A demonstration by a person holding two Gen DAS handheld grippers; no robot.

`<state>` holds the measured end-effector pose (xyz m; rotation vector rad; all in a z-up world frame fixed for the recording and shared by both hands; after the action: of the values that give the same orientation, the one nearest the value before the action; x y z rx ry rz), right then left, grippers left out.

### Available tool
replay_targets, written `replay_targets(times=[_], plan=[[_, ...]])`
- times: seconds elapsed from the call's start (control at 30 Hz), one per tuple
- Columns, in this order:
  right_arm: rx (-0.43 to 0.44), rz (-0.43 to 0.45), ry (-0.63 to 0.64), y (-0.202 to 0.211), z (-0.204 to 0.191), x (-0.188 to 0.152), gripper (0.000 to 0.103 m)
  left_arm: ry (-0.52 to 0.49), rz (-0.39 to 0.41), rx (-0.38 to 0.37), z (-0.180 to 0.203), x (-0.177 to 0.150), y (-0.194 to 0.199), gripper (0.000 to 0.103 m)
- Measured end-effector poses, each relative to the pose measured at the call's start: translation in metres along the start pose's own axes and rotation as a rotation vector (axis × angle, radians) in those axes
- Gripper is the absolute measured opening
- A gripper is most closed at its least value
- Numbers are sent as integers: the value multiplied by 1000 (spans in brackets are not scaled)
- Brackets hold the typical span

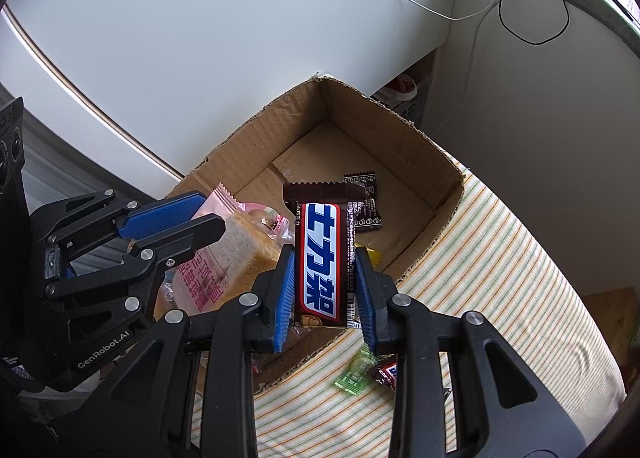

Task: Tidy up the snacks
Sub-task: 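Open right tool over box while left tool releases pink candy inside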

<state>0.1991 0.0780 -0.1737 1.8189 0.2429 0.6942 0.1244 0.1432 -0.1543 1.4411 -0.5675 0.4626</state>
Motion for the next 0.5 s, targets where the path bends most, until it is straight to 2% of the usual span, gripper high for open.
replay_targets(times=[0.27, 0.3, 0.33, 0.37, 0.5], plan=[[3, -3, -1, -9, -6, 5, 31, 22, -4, 6, -8, -5, 1, 16], [5, -3, -5, -9, -5, 6, 34, 21, -5, 8, -8, -5, 1, 17], [1, -1, -7, -9, -4, 7, 46, 20, -7, 6, -9, -4, 0, 21], [-2, 5, -8, -8, -3, 7, 54, 20, -9, 8, -9, -3, 0, 29], [10, 21, -18, 0, 1, 6, 54, 30, -3, 12, -11, -2, 1, 32]])
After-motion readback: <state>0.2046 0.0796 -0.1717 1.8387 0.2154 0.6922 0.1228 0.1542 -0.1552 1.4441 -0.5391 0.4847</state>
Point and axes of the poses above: each gripper's, at about its wrist camera, not at the fingertips, and y roughly against the way its jaws point, z to its right, x to its top, the point moved 6 cm from there along -y, roughly the way its jaws point, and after that the axes turned 12 degrees about -y, right-handed, at the moved point
